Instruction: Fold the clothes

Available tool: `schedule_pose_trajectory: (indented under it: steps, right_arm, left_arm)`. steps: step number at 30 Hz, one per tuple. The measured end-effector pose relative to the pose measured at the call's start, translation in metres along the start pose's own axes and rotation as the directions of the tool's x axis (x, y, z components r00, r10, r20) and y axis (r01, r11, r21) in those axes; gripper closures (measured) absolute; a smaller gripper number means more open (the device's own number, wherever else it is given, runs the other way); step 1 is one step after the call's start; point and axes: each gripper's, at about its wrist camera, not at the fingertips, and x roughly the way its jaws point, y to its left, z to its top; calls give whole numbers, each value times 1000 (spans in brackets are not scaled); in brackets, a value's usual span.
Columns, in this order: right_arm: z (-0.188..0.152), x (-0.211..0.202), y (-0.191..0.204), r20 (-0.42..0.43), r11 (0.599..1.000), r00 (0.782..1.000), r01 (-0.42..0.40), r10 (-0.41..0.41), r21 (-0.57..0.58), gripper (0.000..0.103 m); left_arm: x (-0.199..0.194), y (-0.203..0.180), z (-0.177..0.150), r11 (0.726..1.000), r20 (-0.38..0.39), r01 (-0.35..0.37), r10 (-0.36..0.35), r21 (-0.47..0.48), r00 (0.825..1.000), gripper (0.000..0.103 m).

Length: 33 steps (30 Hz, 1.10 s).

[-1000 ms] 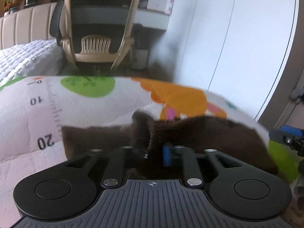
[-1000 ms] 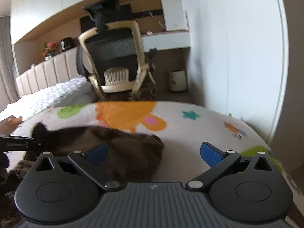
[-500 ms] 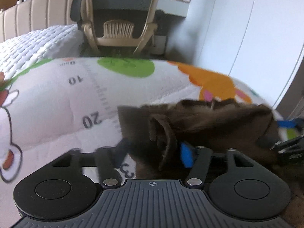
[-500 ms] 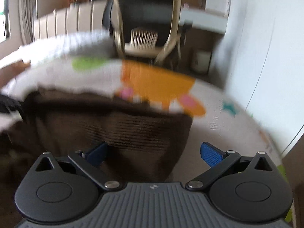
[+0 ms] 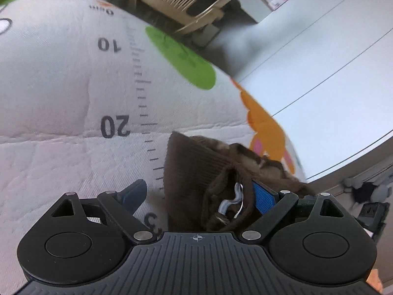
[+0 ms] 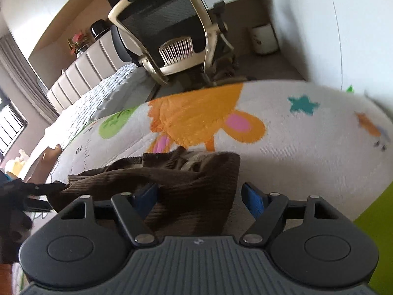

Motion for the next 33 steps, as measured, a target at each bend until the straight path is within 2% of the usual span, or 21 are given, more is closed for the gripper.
schedule_pose_trajectory:
  steps: [3,5,7,8,9,10,13,18,23,25,27,29,31,33]
  right_arm:
    - [3,17,1,-12,999,999,-46,46,6,34]
    - [8,26,4,-12,998,998,-59,59,-7,40]
    - [14,37,7,-28,996,995,-92,91,0,56]
    - [17,42,9,-38,995,994,-102,102,0,61]
    - [19,45,11,-48,995,993,-104,104,0,70]
    - [19,44,14,-50,995,994,-99,99,-3,74]
    - [21,21,28,-11,991,993,-122,122,-60,81]
    - [-6,-61,46,62,970,981,-174,186,-169,86]
    - [-62,-132,62,63,945,975,-191,215,-264,89]
    - [-82,-147,62,55,941,978,-178,202,-288,89]
    - [-90,-155,60,78,946,984,-130,160,-299,88]
    - [-92,-158,57,117,949,987,-65,106,-310,86]
    - [-90,-156,59,142,932,989,6,49,-363,69]
    - [-90,-149,64,130,899,991,68,-12,-432,58]
  left_arm:
    - [8,-6,2,999,25,-2,1,35,1000,8]
    - [14,-9,3,999,40,-6,5,43,999,15]
    - [20,-14,5,997,39,-24,22,69,999,51]
    - [23,-16,5,995,36,-36,33,88,999,53]
    - [23,-18,6,994,37,-40,36,98,999,63]
    - [19,-20,7,994,33,-26,23,103,999,73]
    - [-8,-31,4,986,52,21,-30,165,998,78]
    - [-71,-54,-34,948,48,73,-92,310,995,83]
    - [-122,-72,-95,897,21,56,-72,439,997,90]
    - [-127,-74,-114,897,9,34,-42,441,999,90]
    - [-125,-70,-126,907,-3,16,-16,421,1000,89]
    - [-124,-65,-129,916,1,7,-8,400,1000,85]
    - [-123,-60,-126,928,10,-1,-3,374,1000,78]
    - [-121,-54,-119,940,23,-8,-1,342,1000,74]
